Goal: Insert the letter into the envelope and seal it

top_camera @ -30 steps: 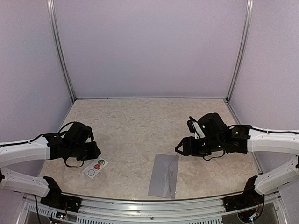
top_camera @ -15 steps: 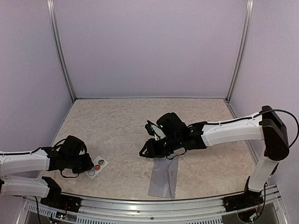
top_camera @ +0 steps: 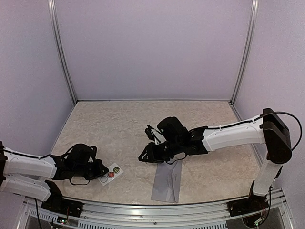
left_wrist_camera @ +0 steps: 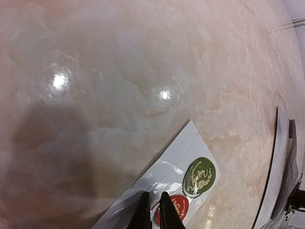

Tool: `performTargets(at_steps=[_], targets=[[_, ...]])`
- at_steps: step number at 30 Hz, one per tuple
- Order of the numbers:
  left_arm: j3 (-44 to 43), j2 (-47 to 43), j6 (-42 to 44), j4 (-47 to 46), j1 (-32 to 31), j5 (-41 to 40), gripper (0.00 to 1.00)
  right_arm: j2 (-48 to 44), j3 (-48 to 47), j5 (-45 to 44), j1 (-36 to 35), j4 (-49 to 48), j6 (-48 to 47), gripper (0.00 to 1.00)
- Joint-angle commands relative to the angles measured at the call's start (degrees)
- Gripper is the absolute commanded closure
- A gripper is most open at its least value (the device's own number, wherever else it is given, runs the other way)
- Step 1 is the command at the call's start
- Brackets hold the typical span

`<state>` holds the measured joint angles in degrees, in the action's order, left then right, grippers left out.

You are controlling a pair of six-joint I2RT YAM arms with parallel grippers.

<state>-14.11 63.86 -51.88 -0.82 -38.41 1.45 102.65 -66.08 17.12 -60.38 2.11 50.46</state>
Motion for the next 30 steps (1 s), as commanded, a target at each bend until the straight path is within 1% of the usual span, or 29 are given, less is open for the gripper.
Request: performTargets(at_steps=[1,3,4,7,10,11,14,16,20,23,27,30], targets=[[1.3,4.0,-9.6,-8.4,-7.6,-0.1,0.93,1.2,1.8,0.1,-0.6,-1.5,2.9,0.74],[0.0,6.6,-12.9,-10.1,-11.4,-1.2,0.93,1.6,2.2,0.5,-0.6,-1.7,3.9,0.75],[-1.1,7.5,-13.8,-10.3,-13.3,-3.4,0.93,1.8,2.5,0.8,-0.7,-1.9,4.4,0.75],[-5.0,10.0,-14.7,-8.8,-17.5,-6.8,0.93,2.4,3.0,1.3,-1.2,-2.0,5.8,0.75],[-8.1,9.7,-13.9,-4.6,-18.8,-9.4,0.92,3.4,3.2,1.9,-1.6,-2.0,7.0,0.74],[-8.9,9.2,-13.5,-3.0,-18.9,-10.3,0.92,3.8,3.2,2.3,-1.7,-3.5,7.4,0.74],[-10.0,6.5,-12.7,0.6,-19.2,-12.0,0.91,5.2,3.2,3.7,-2.2,-5.1,8.6,0.73],[-9.5,4.7,-12.6,3.4,-19.2,-11.8,0.9,6.3,3.0,4.8,-2.6,-6.3,9.4,0.73],[-7.1,2.8,-13.0,3.9,-19.4,-9.0,0.91,8.3,2.9,6.2,-3.2,-9.2,11.4,0.73],[-5.4,2.6,-12.6,3.3,-19.6,-7.4,0.93,9.8,2.7,6.8,-3.6,-10.6,12.6,0.77],[-4.4,2.7,-11.7,1.3,-19.8,-5.1,0.98,11.5,2.3,7.4,-4.0,-12.4,14.5,0.79],[-4.1,3.1,-11.0,1.6,-20.0,-4.7,0.98,12.9,2.0,7.7,-4.2,-13.4,15.9,0.8]])
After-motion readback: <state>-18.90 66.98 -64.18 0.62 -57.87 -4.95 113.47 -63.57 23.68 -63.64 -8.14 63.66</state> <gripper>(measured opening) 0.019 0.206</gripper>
